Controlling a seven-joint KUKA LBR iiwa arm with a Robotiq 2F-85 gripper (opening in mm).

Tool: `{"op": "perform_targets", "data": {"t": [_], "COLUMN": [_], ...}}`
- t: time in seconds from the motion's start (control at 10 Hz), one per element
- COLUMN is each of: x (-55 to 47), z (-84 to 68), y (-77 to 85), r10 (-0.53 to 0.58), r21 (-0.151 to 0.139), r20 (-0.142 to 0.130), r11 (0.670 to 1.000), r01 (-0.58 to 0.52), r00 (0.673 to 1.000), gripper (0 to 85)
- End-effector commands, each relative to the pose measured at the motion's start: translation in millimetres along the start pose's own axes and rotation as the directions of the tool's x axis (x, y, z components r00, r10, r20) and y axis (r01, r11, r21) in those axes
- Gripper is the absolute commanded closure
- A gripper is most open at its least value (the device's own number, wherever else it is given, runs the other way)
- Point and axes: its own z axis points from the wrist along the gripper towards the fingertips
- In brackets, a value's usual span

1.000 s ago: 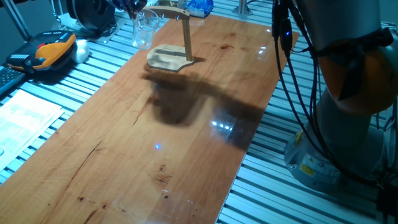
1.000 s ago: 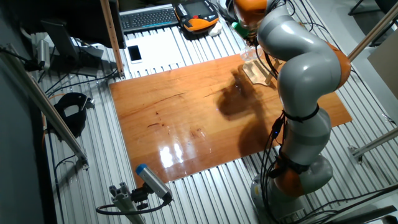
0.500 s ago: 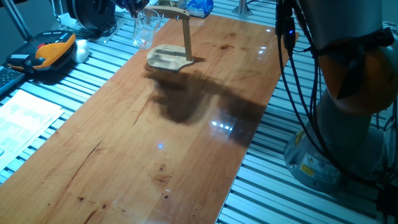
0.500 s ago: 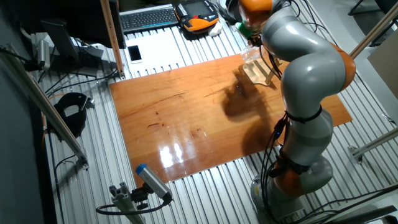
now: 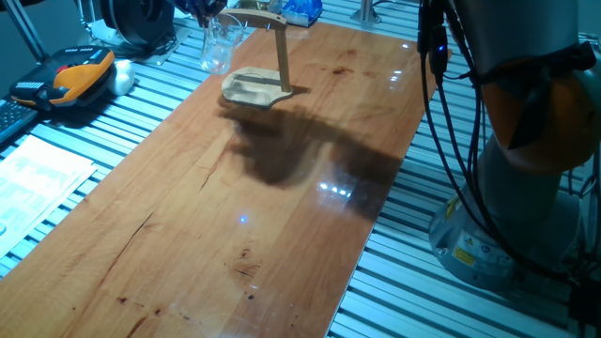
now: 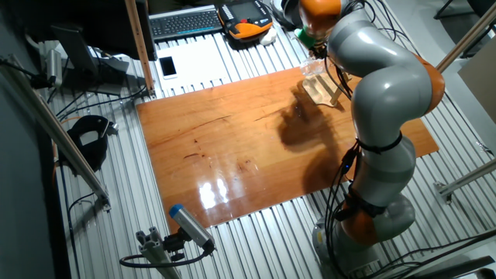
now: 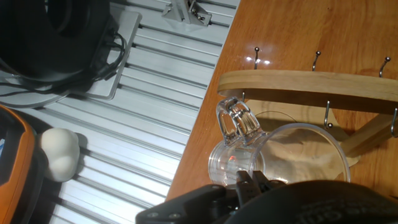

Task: Put the cup on the cup rack

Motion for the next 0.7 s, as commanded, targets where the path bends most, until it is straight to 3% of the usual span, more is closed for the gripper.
{"op": "perform_targets", "data": {"t": [0.0,0.6], "x": [0.0,-0.5], "z": [0.3,0.9], "y": [-0.3,-1.3], "r10": [-0.002,-0.021], "r21": [-0.001,-0.003], "r20": [-0.001,-0.008], "r11": [1.000,1.000], "r01": [0.002,0.021], "r00": [1.000,1.000], "gripper": [85.0,85.0]}}
